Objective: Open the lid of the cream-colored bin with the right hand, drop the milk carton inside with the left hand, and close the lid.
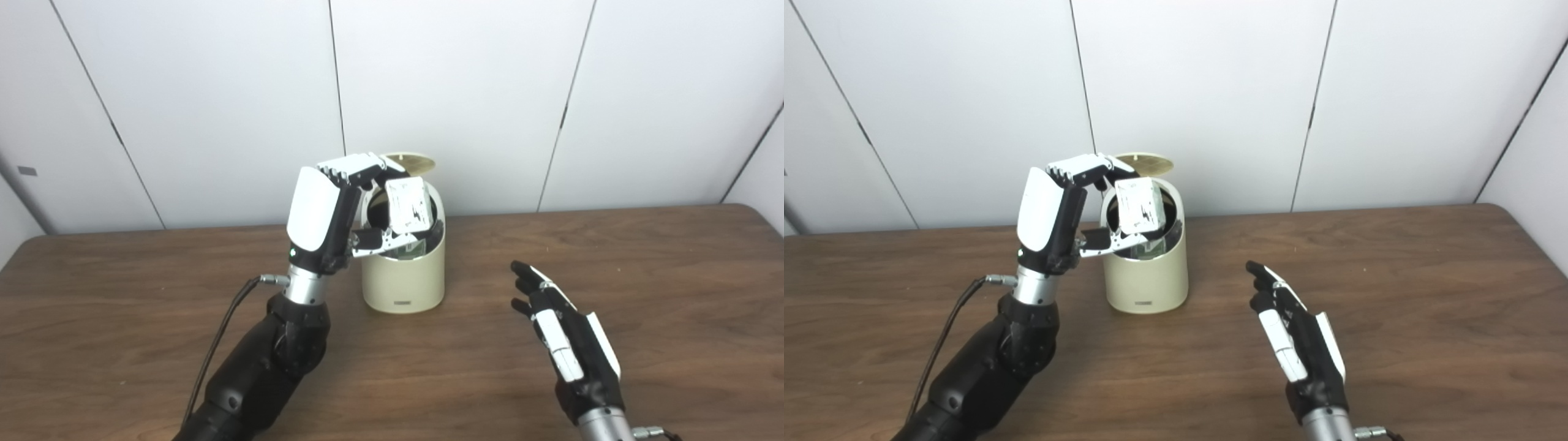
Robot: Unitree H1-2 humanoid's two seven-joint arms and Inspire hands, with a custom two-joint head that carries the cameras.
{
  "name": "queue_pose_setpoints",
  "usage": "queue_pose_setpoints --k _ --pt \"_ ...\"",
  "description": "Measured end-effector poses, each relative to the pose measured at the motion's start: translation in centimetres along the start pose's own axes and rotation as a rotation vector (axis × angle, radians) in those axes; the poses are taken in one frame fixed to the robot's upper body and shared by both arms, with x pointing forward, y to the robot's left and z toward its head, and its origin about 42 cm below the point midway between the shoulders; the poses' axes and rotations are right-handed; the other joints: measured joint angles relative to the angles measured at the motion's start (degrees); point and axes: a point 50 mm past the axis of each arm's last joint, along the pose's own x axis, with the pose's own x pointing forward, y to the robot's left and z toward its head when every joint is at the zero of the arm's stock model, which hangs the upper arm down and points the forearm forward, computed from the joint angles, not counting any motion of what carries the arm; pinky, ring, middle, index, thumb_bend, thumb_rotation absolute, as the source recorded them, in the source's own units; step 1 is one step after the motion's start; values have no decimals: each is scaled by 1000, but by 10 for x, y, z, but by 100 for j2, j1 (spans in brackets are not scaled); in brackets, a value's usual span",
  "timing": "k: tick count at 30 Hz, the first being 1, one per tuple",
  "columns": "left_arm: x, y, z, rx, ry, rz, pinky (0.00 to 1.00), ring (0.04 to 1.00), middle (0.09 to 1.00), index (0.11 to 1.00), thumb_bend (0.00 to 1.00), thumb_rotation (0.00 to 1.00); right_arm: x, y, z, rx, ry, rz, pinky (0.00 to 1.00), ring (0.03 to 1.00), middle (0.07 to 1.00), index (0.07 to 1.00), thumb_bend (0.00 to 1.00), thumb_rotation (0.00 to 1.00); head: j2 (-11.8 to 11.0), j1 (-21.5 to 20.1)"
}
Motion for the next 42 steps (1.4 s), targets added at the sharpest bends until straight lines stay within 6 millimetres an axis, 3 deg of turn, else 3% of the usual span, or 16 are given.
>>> queue_pose_setpoints --k 20,32,35,36,37,38,42 --pt "-6 1 -13 28 27 -36 377 445 493 478 478 0 -2 -1 -1 33 -1 14 885 938 927 847 637 820 35 105" --pt "-5 4 -21 41 54 -87 341 426 519 513 476 0 -4 -2 3 40 -13 17 890 940 924 847 630 809 27 114" --pt "-1 6 -20 63 68 -125 422 479 498 498 517 0 -4 -2 3 40 -14 20 887 935 917 840 635 806 27 123" --pt "1 6 -19 74 69 -141 444 502 551 513 617 24 -4 -2 3 39 -14 21 881 933 912 836 638 802 27 123" --pt "2 6 -19 79 69 -156 466 524 578 561 844 38 -4 -2 3 39 -14 22 872 929 906 832 646 800 27 114" --pt "3 6 -19 83 73 -172 480 536 590 580 921 59 -4 -2 3 39 -14 23 867 928 903 830 651 800 18 114" --pt "3 8 -15 96 91 -236 542 590 626 623 996 113 -4 -1 5 36 -21 25 852 927 901 828 675 804 18 114"
